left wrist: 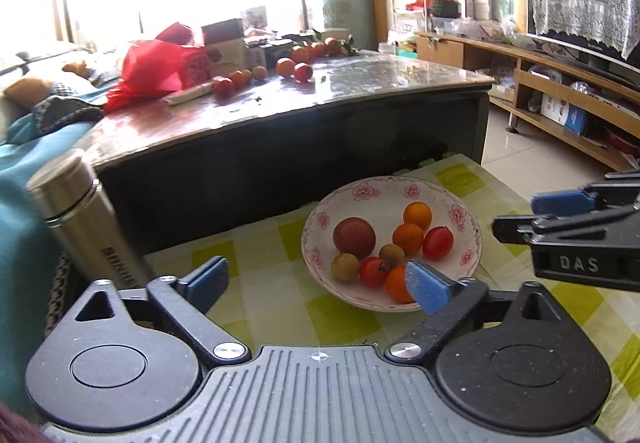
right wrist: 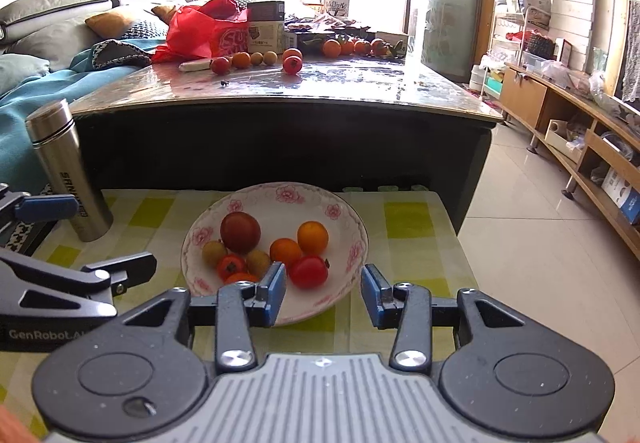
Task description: Organize fruits
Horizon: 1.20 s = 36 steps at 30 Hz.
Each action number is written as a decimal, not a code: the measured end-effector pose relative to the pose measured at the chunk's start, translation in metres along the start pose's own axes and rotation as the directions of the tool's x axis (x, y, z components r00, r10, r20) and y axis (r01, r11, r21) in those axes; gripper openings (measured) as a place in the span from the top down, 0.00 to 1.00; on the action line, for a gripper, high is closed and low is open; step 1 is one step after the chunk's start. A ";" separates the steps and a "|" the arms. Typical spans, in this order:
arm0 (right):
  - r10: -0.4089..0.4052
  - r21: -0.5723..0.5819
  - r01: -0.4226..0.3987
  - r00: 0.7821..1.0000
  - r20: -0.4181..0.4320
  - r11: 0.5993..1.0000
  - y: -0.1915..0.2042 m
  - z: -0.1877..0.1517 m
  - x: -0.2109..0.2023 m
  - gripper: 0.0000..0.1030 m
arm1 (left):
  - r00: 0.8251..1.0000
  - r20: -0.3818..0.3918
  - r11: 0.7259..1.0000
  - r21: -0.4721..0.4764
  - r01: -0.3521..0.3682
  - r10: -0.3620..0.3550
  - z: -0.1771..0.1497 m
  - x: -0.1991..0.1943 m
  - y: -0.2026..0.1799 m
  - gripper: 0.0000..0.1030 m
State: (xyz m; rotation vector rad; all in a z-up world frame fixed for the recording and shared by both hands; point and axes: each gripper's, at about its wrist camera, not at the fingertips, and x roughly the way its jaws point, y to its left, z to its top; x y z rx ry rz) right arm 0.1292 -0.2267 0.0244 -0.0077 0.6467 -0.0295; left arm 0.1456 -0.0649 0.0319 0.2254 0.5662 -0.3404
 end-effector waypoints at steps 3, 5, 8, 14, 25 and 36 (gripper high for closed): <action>0.000 0.004 0.000 1.000 0.003 1.000 0.000 -0.004 -0.013 0.54 | 1.000 0.009 1.000 -0.012 -0.017 0.017 -0.003 -0.011 -0.002 0.00; 0.000 0.012 0.000 1.000 0.006 1.000 0.000 -0.006 -0.020 0.54 | 1.000 0.007 1.000 -0.019 -0.021 0.021 -0.006 -0.017 -0.003 0.00; 0.002 0.024 -0.002 1.000 0.009 1.000 0.001 -0.010 -0.031 0.54 | 0.999 0.006 0.999 -0.032 -0.033 0.033 -0.012 -0.024 -0.005 0.00; -0.002 0.009 0.002 1.000 0.010 1.000 0.007 -0.022 -0.048 0.50 | 0.999 -0.005 0.998 -0.036 -0.042 0.042 -0.025 -0.038 -0.010 0.00; -0.010 0.008 0.010 1.000 0.012 1.000 0.011 -0.038 -0.073 0.50 | 0.998 -0.032 0.996 -0.065 -0.056 0.054 -0.039 -0.056 -0.013 0.00; -0.005 0.011 0.004 1.000 0.011 1.000 0.015 -0.051 -0.089 0.50 | 0.999 -0.038 0.996 -0.081 -0.033 0.030 -0.046 -0.071 -0.016 0.00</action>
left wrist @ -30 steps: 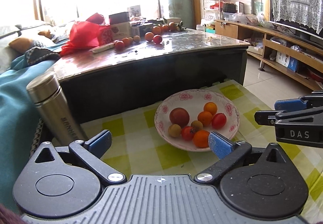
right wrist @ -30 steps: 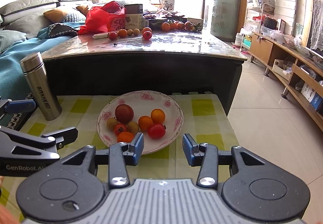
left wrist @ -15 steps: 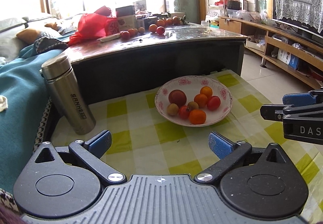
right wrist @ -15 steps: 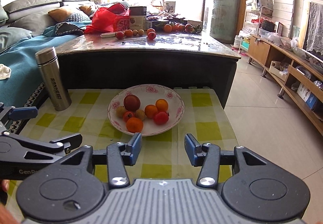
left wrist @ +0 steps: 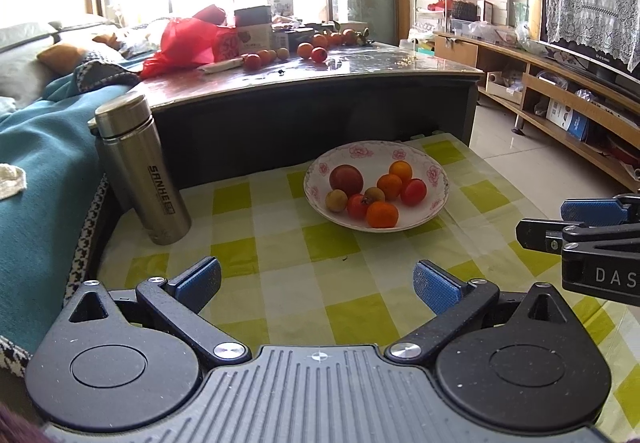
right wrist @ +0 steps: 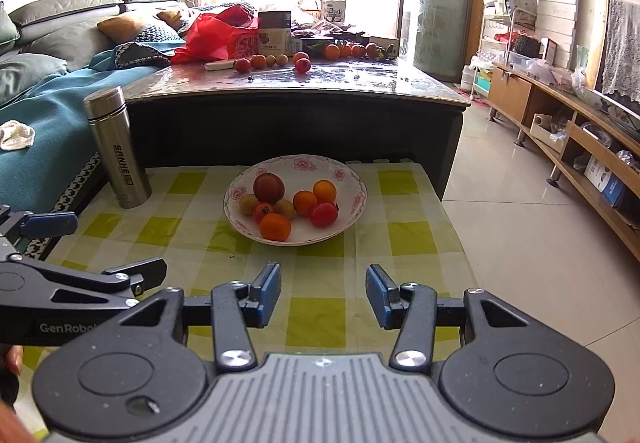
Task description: Organize fruits
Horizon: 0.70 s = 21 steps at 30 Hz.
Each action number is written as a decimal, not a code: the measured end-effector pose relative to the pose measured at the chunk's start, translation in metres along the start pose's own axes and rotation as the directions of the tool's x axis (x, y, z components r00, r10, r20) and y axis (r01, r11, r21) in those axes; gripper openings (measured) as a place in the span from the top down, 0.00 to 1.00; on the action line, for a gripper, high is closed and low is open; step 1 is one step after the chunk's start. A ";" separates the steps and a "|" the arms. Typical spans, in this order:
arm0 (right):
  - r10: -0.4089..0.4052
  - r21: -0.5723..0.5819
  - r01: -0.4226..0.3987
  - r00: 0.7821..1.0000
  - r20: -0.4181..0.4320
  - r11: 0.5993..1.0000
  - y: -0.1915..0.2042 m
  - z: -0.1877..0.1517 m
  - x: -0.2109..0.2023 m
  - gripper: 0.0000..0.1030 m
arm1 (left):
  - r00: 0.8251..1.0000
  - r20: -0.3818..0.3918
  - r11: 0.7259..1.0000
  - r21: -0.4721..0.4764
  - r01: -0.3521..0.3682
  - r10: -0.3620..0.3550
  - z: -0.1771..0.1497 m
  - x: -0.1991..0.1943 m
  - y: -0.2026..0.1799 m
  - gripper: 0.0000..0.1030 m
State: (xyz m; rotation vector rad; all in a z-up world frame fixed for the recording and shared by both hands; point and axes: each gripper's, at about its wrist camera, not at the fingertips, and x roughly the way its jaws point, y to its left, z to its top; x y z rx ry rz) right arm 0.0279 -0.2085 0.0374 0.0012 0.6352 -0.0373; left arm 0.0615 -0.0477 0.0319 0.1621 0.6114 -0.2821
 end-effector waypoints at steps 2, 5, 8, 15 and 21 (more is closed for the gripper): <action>0.002 0.003 -0.002 1.000 0.002 1.000 0.000 -0.002 -0.004 0.50 | 1.000 -0.001 1.000 0.000 -0.002 0.002 -0.001 -0.003 -0.001 0.00; 0.002 0.002 -0.002 1.000 -0.001 1.000 0.002 -0.006 -0.009 0.50 | 1.000 -0.003 1.000 0.002 -0.015 0.015 -0.004 -0.006 -0.001 0.00; 0.003 -0.002 -0.003 1.000 -0.005 1.000 0.003 -0.010 -0.012 0.50 | 1.000 -0.010 1.000 -0.003 -0.017 0.016 -0.007 -0.008 -0.001 0.00; 0.005 -0.015 -0.005 1.000 -0.016 1.000 0.007 -0.016 -0.017 0.50 | 1.000 -0.022 1.000 -0.004 -0.006 0.006 -0.014 -0.013 -0.005 0.00; 0.004 -0.024 -0.005 1.000 -0.019 1.000 0.009 -0.020 -0.021 0.50 | 1.000 -0.029 1.000 0.006 -0.007 0.008 -0.020 -0.018 -0.007 0.00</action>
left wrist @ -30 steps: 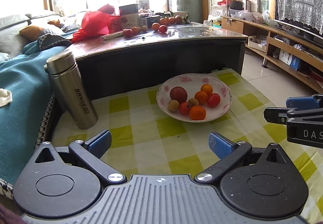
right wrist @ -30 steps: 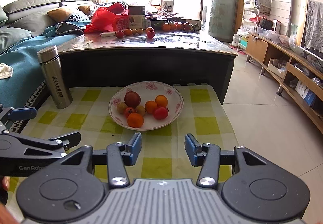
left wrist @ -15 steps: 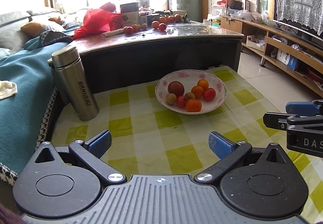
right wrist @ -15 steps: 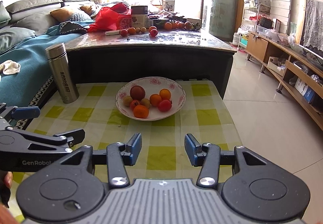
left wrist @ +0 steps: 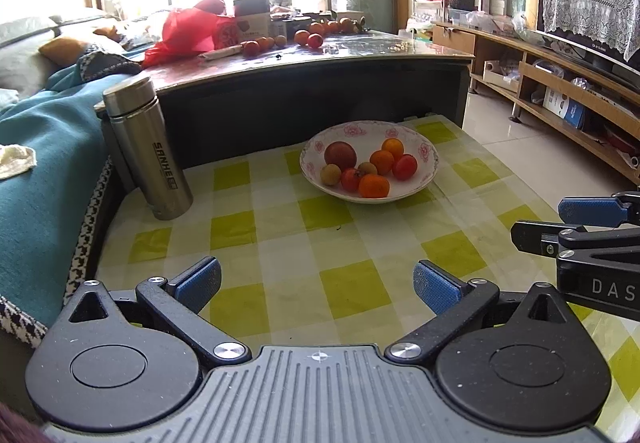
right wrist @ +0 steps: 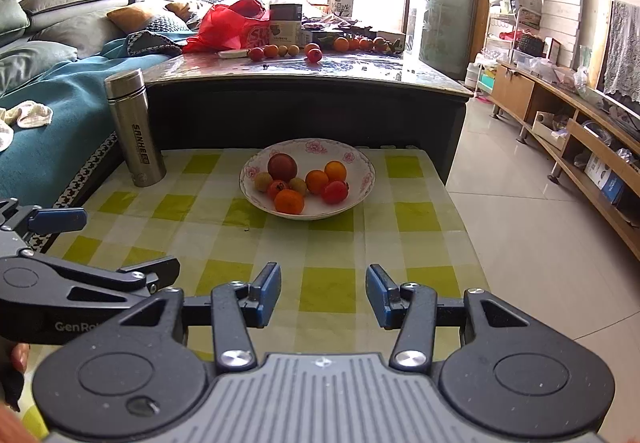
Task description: Organize fruits
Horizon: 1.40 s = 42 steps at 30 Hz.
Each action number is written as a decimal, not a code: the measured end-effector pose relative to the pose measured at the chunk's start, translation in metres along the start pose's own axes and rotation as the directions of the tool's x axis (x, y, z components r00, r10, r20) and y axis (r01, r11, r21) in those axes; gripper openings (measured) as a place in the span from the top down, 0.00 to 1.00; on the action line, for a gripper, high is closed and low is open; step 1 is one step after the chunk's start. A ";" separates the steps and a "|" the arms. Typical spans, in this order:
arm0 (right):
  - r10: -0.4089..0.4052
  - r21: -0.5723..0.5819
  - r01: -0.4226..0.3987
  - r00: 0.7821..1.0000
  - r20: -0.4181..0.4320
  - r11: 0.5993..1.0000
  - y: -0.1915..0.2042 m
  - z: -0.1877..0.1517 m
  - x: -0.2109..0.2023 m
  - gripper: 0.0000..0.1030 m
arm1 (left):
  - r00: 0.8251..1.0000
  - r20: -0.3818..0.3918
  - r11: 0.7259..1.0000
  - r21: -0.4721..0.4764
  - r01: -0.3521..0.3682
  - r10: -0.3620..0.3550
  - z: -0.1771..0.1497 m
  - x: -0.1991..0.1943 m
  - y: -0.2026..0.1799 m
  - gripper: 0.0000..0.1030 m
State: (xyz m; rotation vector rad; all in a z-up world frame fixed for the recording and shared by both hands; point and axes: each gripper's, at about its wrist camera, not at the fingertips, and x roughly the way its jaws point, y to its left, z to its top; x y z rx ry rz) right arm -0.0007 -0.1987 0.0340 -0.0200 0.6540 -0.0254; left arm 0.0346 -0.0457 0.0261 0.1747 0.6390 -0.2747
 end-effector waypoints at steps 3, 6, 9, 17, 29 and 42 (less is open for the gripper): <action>-0.003 0.003 0.003 1.000 -0.002 1.000 0.000 -0.002 -0.002 0.50 | 1.000 -0.002 1.000 -0.004 -0.003 0.003 -0.002 -0.002 0.001 0.00; -0.004 0.003 0.004 1.000 -0.006 1.000 0.000 -0.004 -0.003 0.50 | 1.000 -0.010 1.000 -0.011 0.003 -0.003 -0.004 -0.004 0.001 0.00; -0.004 0.002 0.004 1.000 -0.009 1.000 0.001 -0.006 -0.004 0.50 | 1.000 -0.017 1.000 -0.006 0.002 -0.002 -0.007 -0.004 0.000 0.00; 0.004 -0.012 -0.005 1.000 -0.026 1.000 0.008 -0.015 -0.008 0.50 | 0.999 -0.034 1.000 -0.025 -0.002 0.001 -0.012 -0.008 0.000 0.00; 0.017 -0.001 -0.017 0.999 -0.051 1.000 0.013 -0.024 -0.015 0.50 | 0.999 -0.040 0.999 -0.039 -0.003 0.001 -0.019 -0.013 0.000 0.00; 0.021 -0.026 -0.023 0.998 -0.064 0.999 0.022 -0.032 -0.020 0.50 | 0.999 -0.036 0.999 -0.036 -0.024 0.022 -0.028 -0.020 -0.003 0.00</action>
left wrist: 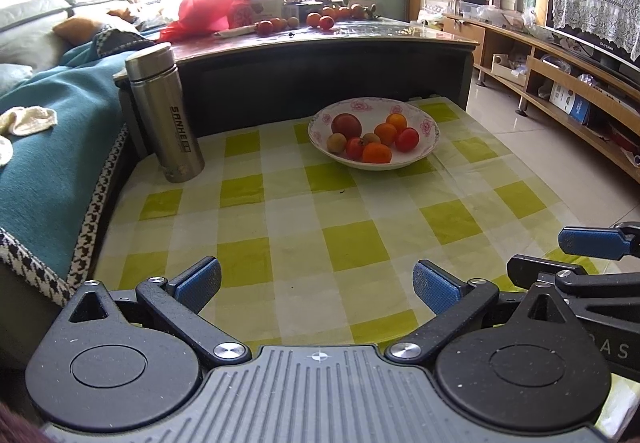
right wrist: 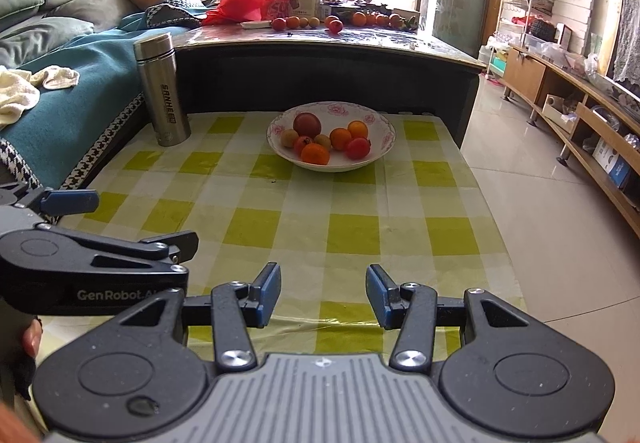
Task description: Organize fruits
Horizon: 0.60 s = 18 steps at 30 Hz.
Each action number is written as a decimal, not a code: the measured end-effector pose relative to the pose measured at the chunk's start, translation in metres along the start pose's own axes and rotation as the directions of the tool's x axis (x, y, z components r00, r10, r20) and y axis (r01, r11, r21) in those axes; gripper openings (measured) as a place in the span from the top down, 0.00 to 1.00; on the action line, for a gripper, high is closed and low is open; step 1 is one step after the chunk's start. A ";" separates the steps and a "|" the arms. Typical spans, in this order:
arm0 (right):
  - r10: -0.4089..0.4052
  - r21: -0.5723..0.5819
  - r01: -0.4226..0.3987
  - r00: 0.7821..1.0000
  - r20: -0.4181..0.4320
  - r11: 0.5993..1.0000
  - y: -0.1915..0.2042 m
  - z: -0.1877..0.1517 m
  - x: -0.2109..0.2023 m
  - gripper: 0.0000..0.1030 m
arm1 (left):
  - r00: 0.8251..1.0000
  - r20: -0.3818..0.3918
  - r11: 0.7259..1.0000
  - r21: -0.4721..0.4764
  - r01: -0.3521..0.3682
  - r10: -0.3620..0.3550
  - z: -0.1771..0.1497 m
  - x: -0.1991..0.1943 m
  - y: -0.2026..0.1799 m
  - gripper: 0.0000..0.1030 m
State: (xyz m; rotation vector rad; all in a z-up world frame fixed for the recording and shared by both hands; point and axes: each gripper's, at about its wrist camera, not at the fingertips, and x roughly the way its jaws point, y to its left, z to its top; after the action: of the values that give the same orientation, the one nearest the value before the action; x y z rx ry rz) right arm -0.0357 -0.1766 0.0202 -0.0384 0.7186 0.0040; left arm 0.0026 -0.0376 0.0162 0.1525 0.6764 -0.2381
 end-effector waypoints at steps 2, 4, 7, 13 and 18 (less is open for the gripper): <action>-0.011 -0.015 0.011 1.000 0.007 1.000 0.002 -0.001 -0.001 0.50 | 1.000 -0.003 1.000 0.004 0.002 -0.002 -0.001 0.000 -0.001 0.00; -0.010 -0.011 0.010 1.000 0.006 1.000 0.001 -0.001 0.000 0.50 | 1.000 -0.004 1.000 0.001 0.005 -0.005 -0.001 0.001 -0.001 0.00; -0.009 -0.008 0.009 1.000 0.005 1.000 0.001 -0.001 0.000 0.50 | 1.000 0.000 1.000 0.004 0.001 -0.001 -0.002 0.001 0.000 0.00; -0.010 -0.002 0.011 1.000 0.005 1.000 0.001 -0.002 0.002 0.50 | 1.000 0.002 1.000 0.006 -0.004 0.004 -0.002 0.002 -0.001 0.00; -0.010 0.005 0.010 1.000 0.001 1.000 0.000 -0.003 0.003 0.50 | 1.000 -0.001 1.000 0.005 -0.002 0.002 -0.002 0.004 -0.001 0.00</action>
State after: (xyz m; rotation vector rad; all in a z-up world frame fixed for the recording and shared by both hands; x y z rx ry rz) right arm -0.0359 -0.1767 0.0161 -0.0376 0.7177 -0.0074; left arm 0.0036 -0.0383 0.0120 0.1582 0.6765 -0.2379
